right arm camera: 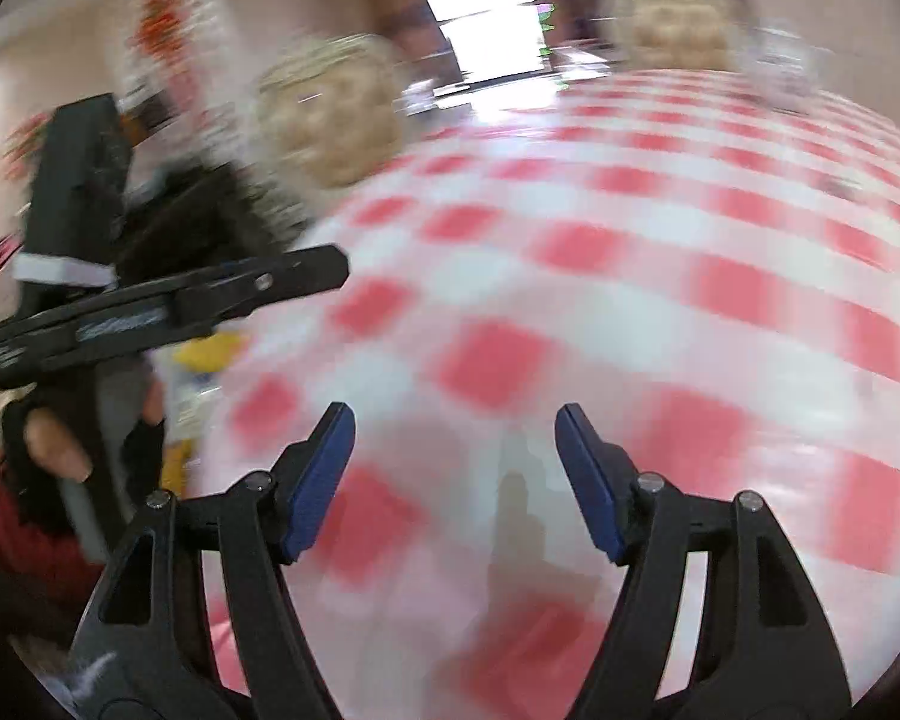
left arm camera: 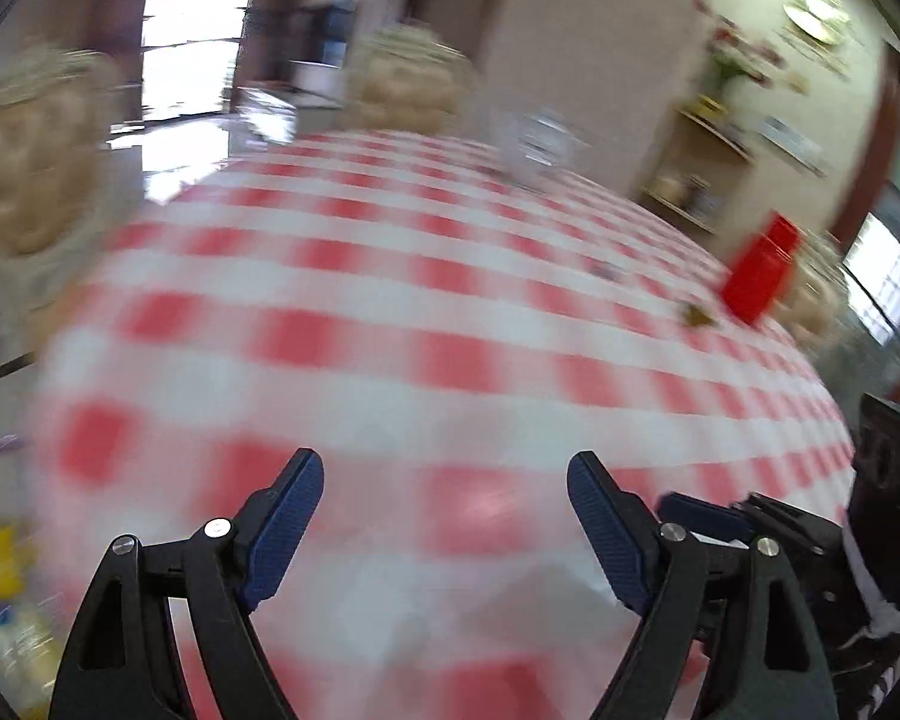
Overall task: Organize snacks
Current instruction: 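Carry the meat-floss bread and green-yellow packet to the clear bin and open both tools, then grasp the small white milk candy with the left tool while the right tool grasps the green pea packet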
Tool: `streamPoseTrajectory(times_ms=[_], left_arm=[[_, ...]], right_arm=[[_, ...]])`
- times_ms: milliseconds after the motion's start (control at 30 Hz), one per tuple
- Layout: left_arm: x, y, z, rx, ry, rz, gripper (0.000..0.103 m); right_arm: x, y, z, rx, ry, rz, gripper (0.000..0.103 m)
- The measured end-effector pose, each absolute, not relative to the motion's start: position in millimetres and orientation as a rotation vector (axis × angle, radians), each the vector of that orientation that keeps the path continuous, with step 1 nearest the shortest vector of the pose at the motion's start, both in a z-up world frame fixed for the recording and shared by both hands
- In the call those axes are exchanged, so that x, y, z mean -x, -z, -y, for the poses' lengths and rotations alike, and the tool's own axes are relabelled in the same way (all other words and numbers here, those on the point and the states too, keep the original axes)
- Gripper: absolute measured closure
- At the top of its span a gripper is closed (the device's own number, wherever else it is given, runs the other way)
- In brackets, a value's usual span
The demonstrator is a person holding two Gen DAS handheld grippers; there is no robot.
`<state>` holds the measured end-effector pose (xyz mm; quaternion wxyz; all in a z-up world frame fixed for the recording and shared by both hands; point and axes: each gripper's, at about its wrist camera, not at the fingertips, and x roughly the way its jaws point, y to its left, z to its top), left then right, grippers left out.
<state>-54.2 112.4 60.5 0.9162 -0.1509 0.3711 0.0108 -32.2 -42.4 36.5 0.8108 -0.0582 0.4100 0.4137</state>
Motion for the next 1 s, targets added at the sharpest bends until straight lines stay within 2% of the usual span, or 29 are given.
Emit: streamPoseTrajectory(times_ms=[167, 467, 700, 1000], left_arm=[[-57.0, -46.9, -39.2, 0.244, 0.102, -0.764, 0.019], [-202.9, -38.2, 18.4, 0.149, 0.158, -0.744, 0.019], [-251.1, -25.0, 33.5, 0.114, 0.234, -0.782, 0.019], [-281.7, -19.8, 27.7, 0.046, 0.262, -0.802, 0.019]], right_arm=[[-21.8, -41.8, 128.1, 0.003, -0.641, -0.867, 0.03], [-81.9, -56.8, 230.8, -0.13, -0.376, -0.766, 0.03], [-168.9, -53.1, 256.2, -0.087, -0.257, -0.757, 0.031], [-275.7, -46.0, 226.8, -0.065, -0.197, -0.794, 0.031]])
